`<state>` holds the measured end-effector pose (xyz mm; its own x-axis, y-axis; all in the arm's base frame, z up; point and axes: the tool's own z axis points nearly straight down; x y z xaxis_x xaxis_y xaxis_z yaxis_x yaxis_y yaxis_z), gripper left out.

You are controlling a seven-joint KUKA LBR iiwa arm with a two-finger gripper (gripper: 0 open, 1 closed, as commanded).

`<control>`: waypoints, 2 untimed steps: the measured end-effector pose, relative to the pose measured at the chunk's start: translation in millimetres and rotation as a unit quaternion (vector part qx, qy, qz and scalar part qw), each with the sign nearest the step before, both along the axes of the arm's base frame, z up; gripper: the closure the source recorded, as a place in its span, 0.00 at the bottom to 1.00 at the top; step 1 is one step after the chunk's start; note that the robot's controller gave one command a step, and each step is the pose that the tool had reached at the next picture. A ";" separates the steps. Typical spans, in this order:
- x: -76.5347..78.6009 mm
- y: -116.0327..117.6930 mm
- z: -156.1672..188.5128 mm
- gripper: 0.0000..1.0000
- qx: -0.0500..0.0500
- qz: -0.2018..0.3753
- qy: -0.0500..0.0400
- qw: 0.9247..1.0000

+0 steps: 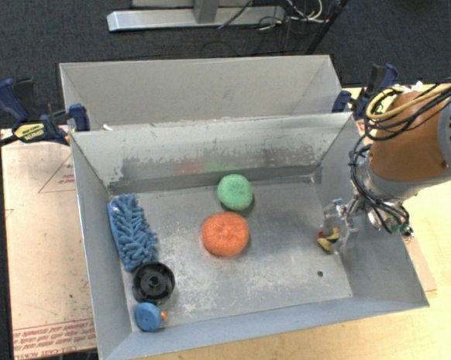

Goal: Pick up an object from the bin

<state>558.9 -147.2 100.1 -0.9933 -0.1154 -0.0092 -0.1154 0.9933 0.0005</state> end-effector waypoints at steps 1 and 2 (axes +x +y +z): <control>4.2 3.8 29.8 1.00 0.001 0.005 0.001 1.000; 2.3 4.6 58.4 1.00 0.000 0.013 -0.001 1.000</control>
Offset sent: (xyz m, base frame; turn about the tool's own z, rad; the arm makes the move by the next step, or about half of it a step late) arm 0.0004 0.0037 0.0630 -0.0312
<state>561.1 -142.6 158.5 -0.9898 -0.1419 -0.0117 -0.1419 0.9899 0.0004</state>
